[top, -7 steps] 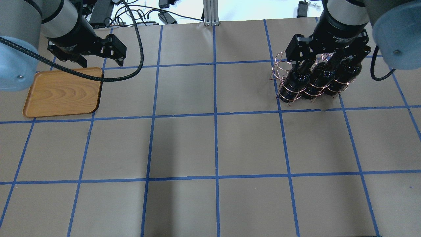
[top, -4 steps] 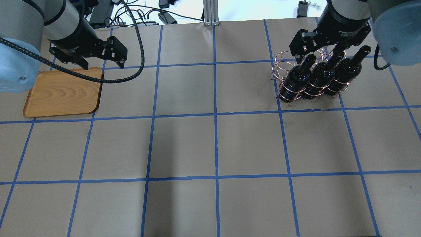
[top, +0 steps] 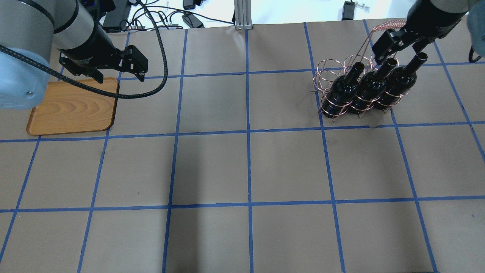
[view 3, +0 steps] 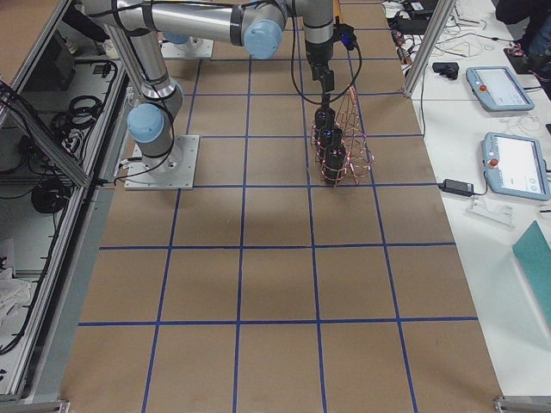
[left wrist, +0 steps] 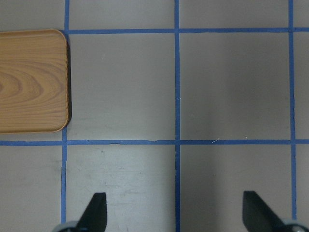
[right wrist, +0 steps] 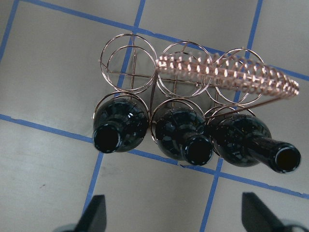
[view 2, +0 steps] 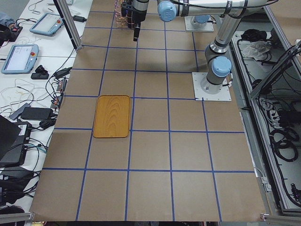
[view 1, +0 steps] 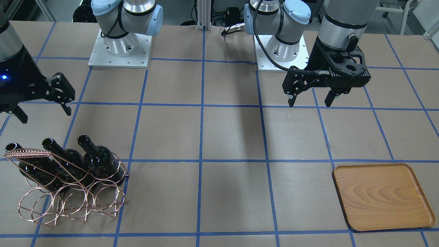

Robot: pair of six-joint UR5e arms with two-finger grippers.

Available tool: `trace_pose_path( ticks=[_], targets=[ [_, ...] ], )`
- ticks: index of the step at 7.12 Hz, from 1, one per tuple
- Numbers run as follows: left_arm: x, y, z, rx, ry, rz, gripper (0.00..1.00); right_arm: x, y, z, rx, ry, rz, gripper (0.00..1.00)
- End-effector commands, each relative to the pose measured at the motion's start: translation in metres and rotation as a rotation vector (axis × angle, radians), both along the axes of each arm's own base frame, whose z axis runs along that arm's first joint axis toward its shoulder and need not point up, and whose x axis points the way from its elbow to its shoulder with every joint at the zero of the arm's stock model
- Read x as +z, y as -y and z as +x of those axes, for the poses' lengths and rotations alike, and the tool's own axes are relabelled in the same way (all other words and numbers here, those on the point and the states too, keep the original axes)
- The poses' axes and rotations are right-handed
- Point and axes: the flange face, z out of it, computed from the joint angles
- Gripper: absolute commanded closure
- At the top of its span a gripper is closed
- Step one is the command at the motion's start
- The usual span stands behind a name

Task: Take wine from basket and place on tray
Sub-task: 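Lower the right gripper onto the nearest dark wine bottle in the rack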

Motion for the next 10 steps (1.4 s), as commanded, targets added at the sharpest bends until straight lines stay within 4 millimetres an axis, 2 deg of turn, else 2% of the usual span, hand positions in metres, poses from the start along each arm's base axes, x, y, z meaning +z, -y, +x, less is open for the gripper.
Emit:
trace_pose_path(
  ticks=[1, 2, 4, 6, 7, 10],
  targets=[
    [0.000, 0.000, 0.000, 0.000, 0.000, 0.000, 0.00, -0.032, 0.020, -0.018, -0.005, 0.032, 0.026, 0.04],
    [-0.001, 0.000, 0.000, 0.000, 0.000, 0.003, 0.00, -0.043, 0.025, -0.020, -0.006, 0.036, 0.046, 0.12],
    [-0.002, -0.001, 0.000, 0.000, -0.001, 0.005, 0.00, -0.068, 0.040, -0.025, -0.004, 0.031, 0.064, 0.17],
    [-0.002, -0.001, 0.000, 0.000, -0.001, 0.005, 0.00, -0.082, 0.050, -0.028, -0.006, 0.025, 0.066, 0.20],
    [-0.002, -0.001, 0.000, 0.000, 0.000, 0.003, 0.00, -0.079, 0.055, -0.029, -0.008, 0.017, 0.026, 0.24],
    [0.002, -0.003, 0.000, 0.002, 0.002, -0.005, 0.00, -0.082, 0.052, -0.024, -0.015, 0.028, 0.052, 0.23]
  ],
)
